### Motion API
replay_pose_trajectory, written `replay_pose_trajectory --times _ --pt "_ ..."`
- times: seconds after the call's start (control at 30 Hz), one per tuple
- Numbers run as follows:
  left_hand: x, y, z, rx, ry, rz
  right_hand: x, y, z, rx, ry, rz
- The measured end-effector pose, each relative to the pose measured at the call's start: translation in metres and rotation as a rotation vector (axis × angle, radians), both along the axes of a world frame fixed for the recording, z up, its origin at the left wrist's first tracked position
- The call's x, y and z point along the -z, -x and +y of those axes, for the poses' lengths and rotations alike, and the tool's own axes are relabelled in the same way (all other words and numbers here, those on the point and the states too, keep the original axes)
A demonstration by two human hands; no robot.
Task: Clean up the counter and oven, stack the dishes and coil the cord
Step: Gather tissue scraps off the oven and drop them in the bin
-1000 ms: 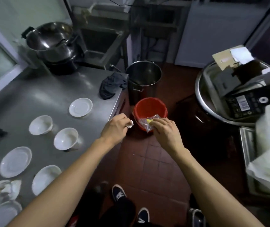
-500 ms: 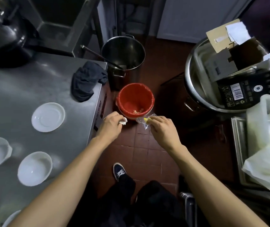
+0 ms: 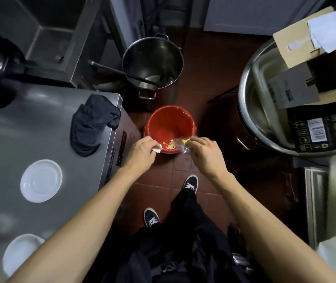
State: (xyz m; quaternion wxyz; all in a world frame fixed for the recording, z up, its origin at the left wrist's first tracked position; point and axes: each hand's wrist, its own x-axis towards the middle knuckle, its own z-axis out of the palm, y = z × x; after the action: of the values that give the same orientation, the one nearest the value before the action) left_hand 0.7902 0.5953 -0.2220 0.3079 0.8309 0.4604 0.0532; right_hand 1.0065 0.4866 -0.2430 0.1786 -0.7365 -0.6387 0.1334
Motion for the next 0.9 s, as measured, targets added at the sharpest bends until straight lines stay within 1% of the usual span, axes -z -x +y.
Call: replay_pose_trajectory --times 0.13,0.23,0.43,0.53,0.63,0.77,0.9 --pt "0.016 -0.029 0.019 -0.044 0.059 0.037 0.023 -0.035 0.025 -0.057 0.090 0.006" --pt "0.027 -0.050 0.033 -0.103 0.100 0.031 0.036 -0.055 0.044 -0.120 0.133 -0.010" --pt "0.062 -0.074 0.072 -0.147 0.175 0.050 0.071 -0.073 0.080 -0.165 0.270 -0.031" --pt "0.095 -0.078 0.096 -0.186 0.199 0.040 0.099 -0.074 0.097 -0.191 0.354 -0.073" --pt "0.135 -0.081 0.118 -0.201 0.245 0.042 0.130 -0.076 0.113 -0.154 0.418 -0.085" --pt "0.185 -0.086 0.143 -0.147 0.298 0.092 0.176 -0.072 0.135 -0.092 0.486 -0.049" --pt "0.243 -0.086 0.163 -0.095 0.336 0.168 0.232 -0.065 0.147 -0.079 0.561 -0.041"
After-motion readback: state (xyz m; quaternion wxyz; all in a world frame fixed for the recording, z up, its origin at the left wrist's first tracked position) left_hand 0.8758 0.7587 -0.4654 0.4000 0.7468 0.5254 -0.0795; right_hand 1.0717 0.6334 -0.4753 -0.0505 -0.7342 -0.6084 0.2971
